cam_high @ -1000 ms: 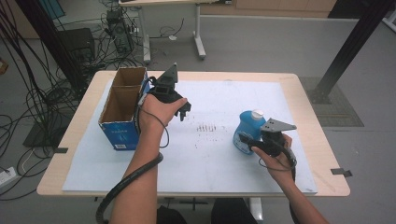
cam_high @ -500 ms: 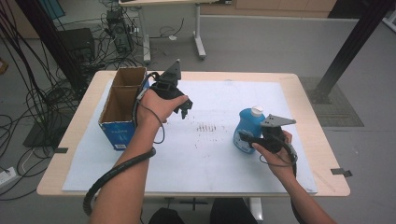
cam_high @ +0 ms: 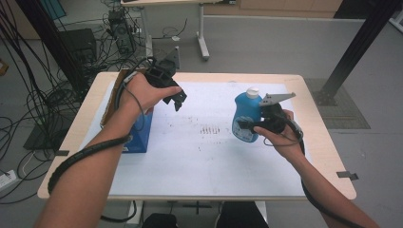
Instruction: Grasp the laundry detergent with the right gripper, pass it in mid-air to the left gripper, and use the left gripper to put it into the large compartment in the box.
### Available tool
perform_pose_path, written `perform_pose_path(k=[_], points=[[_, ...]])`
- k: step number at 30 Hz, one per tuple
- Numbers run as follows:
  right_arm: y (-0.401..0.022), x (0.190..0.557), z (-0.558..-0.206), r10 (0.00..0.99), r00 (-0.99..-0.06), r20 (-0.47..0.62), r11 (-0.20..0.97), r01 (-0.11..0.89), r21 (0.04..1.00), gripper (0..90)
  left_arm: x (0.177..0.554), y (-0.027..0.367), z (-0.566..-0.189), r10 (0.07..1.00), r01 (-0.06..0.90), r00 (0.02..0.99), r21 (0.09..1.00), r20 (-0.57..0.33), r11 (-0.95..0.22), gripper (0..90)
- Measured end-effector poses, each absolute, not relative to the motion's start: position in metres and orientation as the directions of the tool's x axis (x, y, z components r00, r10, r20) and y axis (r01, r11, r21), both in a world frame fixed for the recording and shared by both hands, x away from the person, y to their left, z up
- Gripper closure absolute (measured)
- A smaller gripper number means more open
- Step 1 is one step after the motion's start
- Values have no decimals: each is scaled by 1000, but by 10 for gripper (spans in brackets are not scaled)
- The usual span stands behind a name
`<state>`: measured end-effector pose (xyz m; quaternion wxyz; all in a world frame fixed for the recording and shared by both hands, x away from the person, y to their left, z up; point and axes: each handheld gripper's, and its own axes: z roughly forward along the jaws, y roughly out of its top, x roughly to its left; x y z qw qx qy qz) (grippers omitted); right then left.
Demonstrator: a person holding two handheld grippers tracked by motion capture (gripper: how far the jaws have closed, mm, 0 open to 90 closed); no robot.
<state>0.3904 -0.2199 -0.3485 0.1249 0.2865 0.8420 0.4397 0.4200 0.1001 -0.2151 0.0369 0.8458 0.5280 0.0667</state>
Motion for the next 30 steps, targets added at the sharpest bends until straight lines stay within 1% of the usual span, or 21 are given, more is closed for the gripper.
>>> perform_pose_path(k=[5, 7, 9, 11, 12, 13, 14, 18, 22, 24, 30], points=[[-205, 408, -335, 532, -843, 77, 471, 371, 801, 440, 419, 96, -194, 838, 826, 535, 141, 105, -545, 59], [-202, 412, -333, 520, -850, 83, 476, 369, 799, 440, 419, 95, -191, 826, 814, 552, 140, 113, -563, 59], [-191, 421, -331, 485, -869, 102, 485, 364, 795, 439, 417, 91, -180, 779, 768, 611, 135, 140, -626, 57], [-183, 426, -329, 457, -882, 110, 497, 356, 792, 439, 417, 88, -175, 746, 734, 650, 136, 145, -666, 56], [-183, 426, -329, 457, -882, 110, 497, 356, 792, 439, 417, 88, -175, 746, 734, 650, 136, 145, -666, 57], [-179, 428, -328, 444, -889, 111, 503, 350, 790, 439, 417, 87, -173, 728, 716, 669, 131, 148, -685, 57], [-170, 432, -325, 416, -902, 116, 516, 339, 787, 438, 416, 84, -170, 690, 680, 706, 120, 156, -723, 56], [-153, 439, -319, 369, -923, 109, 534, 306, 788, 438, 415, 80, -164, 631, 621, 760, 113, 159, -776, 56], [-141, 440, -315, 335, -936, 107, 533, 282, 798, 437, 413, 78, -160, 595, 584, 787, 110, 163, -804, 57], [-126, 441, -312, 294, -949, 111, 536, 260, 803, 437, 410, 77, -156, 564, 555, 808, 101, 168, -826, 57], [-99, 436, -314, 220, -969, 112, 549, 218, 807, 437, 401, 76, -143, 531, 522, 829, 98, 175, -847, 58]])
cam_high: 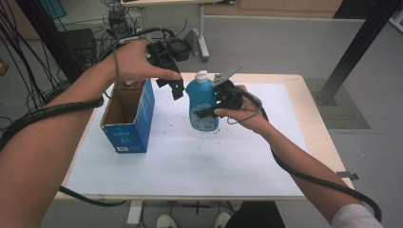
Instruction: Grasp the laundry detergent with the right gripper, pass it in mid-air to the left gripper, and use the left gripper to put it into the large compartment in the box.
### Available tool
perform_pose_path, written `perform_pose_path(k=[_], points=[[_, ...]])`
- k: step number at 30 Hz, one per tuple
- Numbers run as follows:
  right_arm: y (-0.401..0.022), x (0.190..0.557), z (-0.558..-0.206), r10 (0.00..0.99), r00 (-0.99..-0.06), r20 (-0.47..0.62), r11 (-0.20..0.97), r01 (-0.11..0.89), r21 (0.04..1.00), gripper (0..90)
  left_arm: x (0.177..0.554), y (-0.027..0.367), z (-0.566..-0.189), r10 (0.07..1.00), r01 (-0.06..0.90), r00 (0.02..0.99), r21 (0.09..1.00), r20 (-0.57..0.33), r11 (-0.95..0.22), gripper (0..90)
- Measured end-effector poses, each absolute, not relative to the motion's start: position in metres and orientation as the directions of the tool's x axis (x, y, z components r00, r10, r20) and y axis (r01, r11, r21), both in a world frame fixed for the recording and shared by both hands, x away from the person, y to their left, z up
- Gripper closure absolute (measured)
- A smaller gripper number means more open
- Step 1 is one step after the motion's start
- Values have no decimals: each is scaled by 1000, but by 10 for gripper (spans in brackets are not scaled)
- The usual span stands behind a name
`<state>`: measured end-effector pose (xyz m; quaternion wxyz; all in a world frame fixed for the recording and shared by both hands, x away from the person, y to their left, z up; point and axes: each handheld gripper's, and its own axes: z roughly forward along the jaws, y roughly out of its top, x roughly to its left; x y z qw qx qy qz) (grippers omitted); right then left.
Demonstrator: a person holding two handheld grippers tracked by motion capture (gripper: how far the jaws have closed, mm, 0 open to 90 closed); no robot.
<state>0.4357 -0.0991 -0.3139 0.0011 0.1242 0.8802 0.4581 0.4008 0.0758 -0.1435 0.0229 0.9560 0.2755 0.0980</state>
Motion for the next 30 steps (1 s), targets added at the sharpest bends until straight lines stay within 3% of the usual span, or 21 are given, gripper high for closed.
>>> perform_pose_path(k=[13, 30], points=[[-61, 422, -319, 64, -992, 104, 535, 122, 836, 437, 394, 71, -139, 474, 469, 871, 65, 130, -881, 60], [-49, 417, -315, -20, -996, 88, 492, 67, 868, 435, 396, 66, -150, 418, 416, 904, 40, 95, -909, 61]])
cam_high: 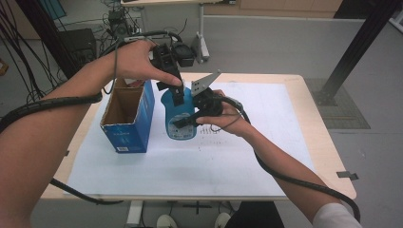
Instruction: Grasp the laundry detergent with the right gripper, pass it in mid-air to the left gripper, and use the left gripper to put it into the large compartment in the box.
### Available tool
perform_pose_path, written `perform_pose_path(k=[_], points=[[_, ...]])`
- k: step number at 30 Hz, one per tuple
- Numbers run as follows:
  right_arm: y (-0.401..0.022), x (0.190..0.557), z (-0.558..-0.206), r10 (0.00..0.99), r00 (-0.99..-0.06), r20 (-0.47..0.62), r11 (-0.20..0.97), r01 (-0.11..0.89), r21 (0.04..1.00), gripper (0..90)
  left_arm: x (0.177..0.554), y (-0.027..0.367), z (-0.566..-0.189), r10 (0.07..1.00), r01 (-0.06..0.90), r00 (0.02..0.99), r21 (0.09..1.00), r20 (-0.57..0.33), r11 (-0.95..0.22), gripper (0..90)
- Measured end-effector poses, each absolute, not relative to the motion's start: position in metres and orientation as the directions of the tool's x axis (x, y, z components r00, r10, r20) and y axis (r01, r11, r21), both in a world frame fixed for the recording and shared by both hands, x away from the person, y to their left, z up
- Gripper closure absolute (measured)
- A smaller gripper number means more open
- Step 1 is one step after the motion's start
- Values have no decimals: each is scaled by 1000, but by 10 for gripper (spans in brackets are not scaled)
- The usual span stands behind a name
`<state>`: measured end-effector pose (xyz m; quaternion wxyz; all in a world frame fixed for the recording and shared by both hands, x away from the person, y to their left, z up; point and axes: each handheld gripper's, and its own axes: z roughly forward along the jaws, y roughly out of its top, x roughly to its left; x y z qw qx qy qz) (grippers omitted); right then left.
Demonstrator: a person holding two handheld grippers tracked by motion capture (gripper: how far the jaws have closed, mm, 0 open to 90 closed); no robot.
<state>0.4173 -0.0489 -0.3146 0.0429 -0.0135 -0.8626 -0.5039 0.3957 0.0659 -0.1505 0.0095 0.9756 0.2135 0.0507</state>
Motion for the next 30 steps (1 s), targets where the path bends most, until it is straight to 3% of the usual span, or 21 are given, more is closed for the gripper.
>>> perform_pose_path(k=[30], points=[[-45, 411, -304, -83, -993, 81, 466, 33, 884, 434, 402, 59, -169, 386, 386, 921, 11, 52, -923, 63]])
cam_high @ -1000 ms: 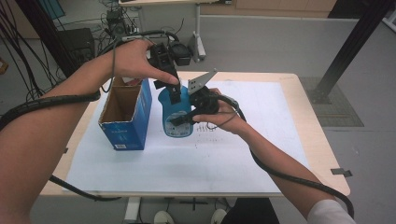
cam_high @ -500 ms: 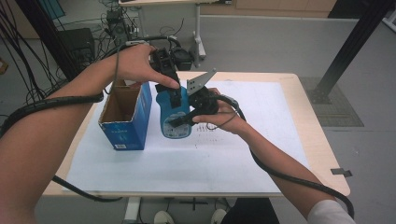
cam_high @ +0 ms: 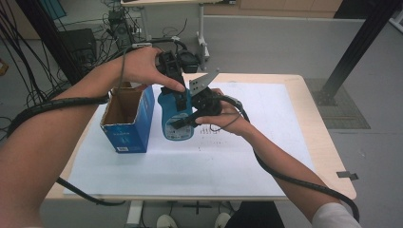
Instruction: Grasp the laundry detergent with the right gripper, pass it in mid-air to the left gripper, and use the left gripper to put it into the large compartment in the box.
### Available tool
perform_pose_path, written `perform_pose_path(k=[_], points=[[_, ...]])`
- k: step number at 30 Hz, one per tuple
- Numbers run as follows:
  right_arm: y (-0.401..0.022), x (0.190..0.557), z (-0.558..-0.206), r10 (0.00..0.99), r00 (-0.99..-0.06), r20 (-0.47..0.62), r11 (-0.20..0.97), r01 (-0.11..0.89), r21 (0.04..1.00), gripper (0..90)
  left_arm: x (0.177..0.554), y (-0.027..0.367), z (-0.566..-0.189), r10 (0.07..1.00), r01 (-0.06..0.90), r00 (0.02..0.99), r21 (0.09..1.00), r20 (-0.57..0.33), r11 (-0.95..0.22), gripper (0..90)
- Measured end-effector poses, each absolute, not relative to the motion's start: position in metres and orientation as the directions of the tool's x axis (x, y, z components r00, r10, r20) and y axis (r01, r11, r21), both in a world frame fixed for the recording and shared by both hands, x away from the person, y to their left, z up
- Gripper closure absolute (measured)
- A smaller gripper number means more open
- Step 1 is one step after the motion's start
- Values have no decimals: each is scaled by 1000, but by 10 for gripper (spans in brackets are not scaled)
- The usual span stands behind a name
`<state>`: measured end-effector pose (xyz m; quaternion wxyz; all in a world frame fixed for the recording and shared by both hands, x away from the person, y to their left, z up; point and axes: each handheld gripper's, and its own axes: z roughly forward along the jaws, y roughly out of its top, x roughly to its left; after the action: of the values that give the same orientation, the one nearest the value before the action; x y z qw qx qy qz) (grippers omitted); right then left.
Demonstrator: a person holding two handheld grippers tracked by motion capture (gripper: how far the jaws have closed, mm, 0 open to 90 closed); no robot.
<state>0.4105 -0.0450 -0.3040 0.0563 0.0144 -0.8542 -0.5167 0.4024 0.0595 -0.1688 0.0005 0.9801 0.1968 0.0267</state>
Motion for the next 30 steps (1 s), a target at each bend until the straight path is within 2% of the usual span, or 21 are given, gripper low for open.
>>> perform_pose_path(k=[30], points=[[-44, 411, -302, -85, -994, 71, 460, 24, 888, 434, 402, 61, -169, 378, 378, 924, 12, 54, -926, 61]])
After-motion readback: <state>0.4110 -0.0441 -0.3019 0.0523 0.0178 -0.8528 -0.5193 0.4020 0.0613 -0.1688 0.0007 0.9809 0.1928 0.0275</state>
